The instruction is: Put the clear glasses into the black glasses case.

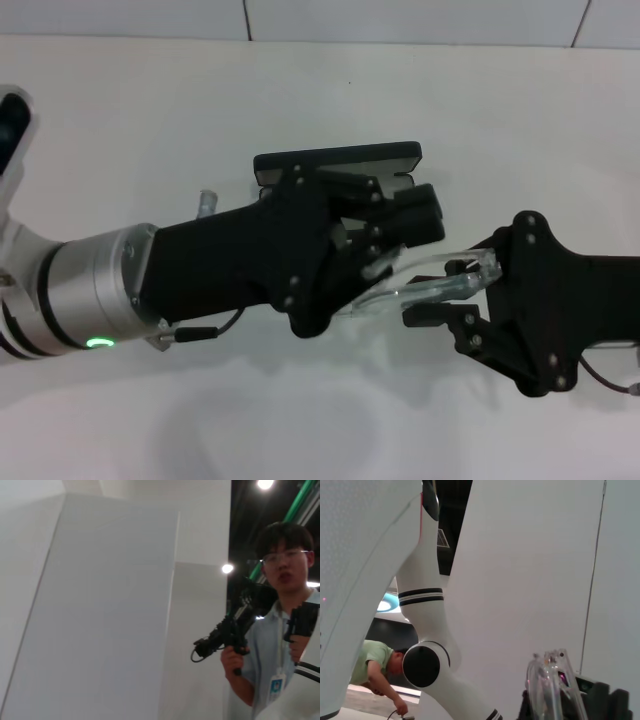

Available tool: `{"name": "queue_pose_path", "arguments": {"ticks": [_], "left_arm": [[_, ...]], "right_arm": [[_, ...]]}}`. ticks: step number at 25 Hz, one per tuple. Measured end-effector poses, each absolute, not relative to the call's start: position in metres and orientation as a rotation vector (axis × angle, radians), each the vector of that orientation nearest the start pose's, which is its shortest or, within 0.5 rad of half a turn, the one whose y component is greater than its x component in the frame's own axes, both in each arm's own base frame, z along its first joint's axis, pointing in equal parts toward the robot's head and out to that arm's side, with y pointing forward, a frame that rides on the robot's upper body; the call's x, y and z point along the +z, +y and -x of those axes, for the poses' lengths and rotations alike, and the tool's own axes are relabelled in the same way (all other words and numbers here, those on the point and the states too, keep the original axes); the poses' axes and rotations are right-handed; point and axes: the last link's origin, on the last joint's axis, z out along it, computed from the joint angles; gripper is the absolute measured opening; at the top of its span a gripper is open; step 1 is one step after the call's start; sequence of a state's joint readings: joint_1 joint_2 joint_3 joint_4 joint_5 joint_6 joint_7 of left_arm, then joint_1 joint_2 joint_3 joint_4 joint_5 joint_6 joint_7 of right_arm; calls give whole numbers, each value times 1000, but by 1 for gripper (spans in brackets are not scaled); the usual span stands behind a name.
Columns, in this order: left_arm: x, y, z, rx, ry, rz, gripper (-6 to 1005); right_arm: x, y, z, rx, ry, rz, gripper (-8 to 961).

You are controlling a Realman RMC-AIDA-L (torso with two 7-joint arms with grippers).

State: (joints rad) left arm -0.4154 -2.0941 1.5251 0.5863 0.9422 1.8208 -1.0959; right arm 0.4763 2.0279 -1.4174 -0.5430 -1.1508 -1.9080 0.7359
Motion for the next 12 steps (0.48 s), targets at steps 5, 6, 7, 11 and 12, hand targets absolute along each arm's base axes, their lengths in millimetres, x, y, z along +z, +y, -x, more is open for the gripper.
{"name": "queue_pose_path", "arguments": {"ticks": [5, 6, 7, 11, 12], "left_arm": [[-29, 257, 163, -1750, -150, 2693, 76], [-29, 257, 163, -1750, -149, 2693, 76], [-29, 257, 163, -1750, -148, 2692, 76], [-29, 257, 163, -1757, -150, 2684, 76], [-28, 257, 163, -1759, -151, 2679, 76]], "right_arm": [[-13, 263, -184, 1507, -429, 2689, 56], [-13, 263, -183, 1507, -430, 2689, 55], [-13, 263, -183, 1507, -430, 2689, 55], [-13, 263, -183, 1506, -429, 2690, 55], [-14, 263, -183, 1507, -429, 2692, 55]]}}
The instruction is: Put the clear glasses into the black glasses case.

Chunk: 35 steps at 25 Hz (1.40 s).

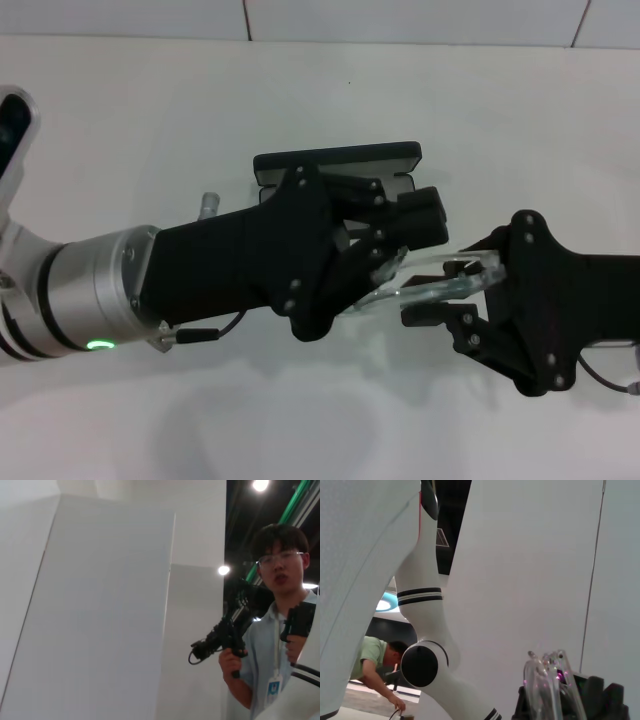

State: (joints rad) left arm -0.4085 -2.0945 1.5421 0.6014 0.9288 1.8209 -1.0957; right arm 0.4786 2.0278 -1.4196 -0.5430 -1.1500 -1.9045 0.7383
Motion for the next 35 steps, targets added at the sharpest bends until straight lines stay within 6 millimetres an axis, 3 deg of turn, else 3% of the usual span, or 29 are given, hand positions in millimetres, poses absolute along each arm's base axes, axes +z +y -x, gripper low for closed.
{"name": "queue_pose_path", "arguments": {"ticks": [9, 35], "left_arm": [[-19, 262, 167, -1793, -178, 2579, 76], [-26, 253, 163, -1816, -165, 2642, 75]], "right_arm": [[-15, 258, -183, 1518, -452, 2707, 54], [-16, 264, -184, 1493, -398, 2679, 53]]}}
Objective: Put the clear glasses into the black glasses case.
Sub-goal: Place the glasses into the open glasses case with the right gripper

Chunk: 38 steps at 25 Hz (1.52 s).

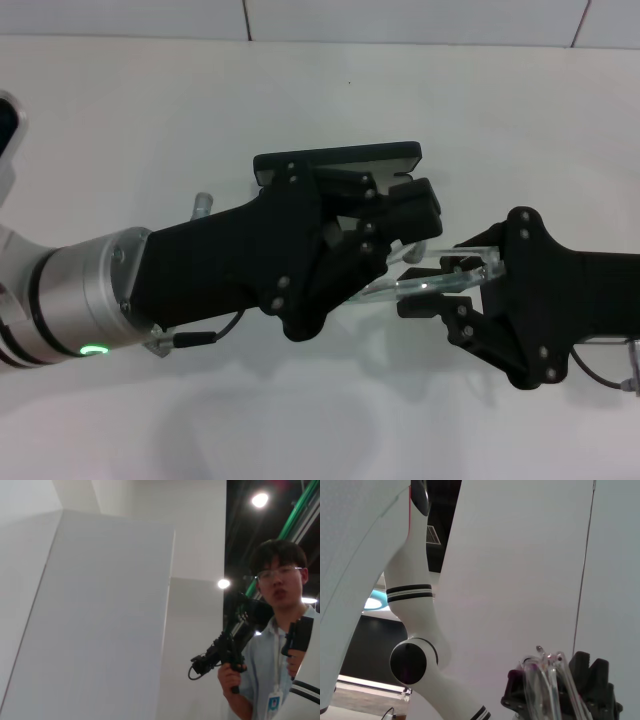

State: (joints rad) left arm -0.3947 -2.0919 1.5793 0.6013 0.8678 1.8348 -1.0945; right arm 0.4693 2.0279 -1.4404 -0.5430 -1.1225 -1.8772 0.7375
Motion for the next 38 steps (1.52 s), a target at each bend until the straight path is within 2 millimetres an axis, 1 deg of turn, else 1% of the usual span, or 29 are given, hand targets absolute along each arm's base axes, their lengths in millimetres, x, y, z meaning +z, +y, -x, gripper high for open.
{"name": "queue_pose_path", "arguments": {"ticks": [5, 7, 10, 13, 17, 21, 25, 30, 34, 38], "left_arm": [[-19, 255, 169, -1808, -177, 2589, 75], [-11, 257, 179, -1790, -197, 2532, 75], [0, 254, 197, -1744, -242, 2470, 75], [9, 245, 218, -1686, -291, 2442, 75], [16, 230, 239, -1636, -359, 2409, 75], [14, 213, 254, -1570, -378, 2407, 75], [6, 201, 261, -1500, -346, 2460, 75], [0, 195, 268, -1433, -362, 2529, 75], [-3, 194, 275, -1370, -386, 2550, 75], [-8, 192, 279, -1318, -399, 2566, 76]], "right_arm": [[-16, 264, -184, 1496, -394, 2681, 53], [-15, 265, -185, 1489, -365, 2693, 53], [-11, 272, -188, 1453, -281, 2717, 52], [-2, 280, -190, 1425, -223, 2728, 52], [6, 291, -192, 1352, -157, 2749, 52], [9, 303, -191, 1260, -96, 2777, 52], [7, 315, -186, 1077, -35, 2862, 53], [4, 326, -170, 778, -18, 2963, 53], [-1, 333, -161, 573, -15, 2978, 53], [-5, 347, -155, 412, 75, 2980, 54]]}}
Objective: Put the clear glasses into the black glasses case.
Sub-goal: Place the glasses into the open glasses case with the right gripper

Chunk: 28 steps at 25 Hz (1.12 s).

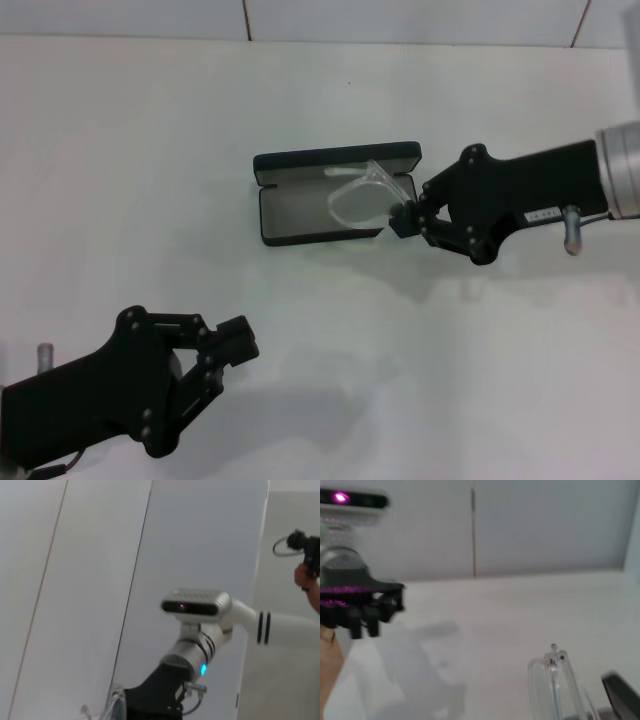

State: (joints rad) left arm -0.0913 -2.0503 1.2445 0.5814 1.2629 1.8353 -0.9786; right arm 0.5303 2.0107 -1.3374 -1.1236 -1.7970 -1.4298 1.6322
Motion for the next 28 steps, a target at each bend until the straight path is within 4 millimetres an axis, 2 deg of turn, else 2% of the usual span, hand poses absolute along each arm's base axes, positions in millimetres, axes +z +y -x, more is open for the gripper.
{"name": "queue_pose_path", "arguments": {"ticks": [2, 8, 17, 23, 28], "left_arm": [[-9, 191, 281, -1302, -399, 2565, 76], [-13, 190, 286, -1253, -405, 2556, 76], [-17, 196, 285, -1239, -394, 2555, 75], [-22, 197, 283, -1242, -369, 2552, 75], [-22, 197, 283, -1242, -371, 2550, 75]], "right_arm": [[-6, 353, -150, 350, 114, 2993, 54], [-4, 381, -118, -17, 189, 2991, 54], [-6, 403, -55, -487, 62, 2945, 55], [-30, 408, -30, -669, -29, 2909, 56], [-47, 408, -27, -708, -88, 2865, 56]]}}
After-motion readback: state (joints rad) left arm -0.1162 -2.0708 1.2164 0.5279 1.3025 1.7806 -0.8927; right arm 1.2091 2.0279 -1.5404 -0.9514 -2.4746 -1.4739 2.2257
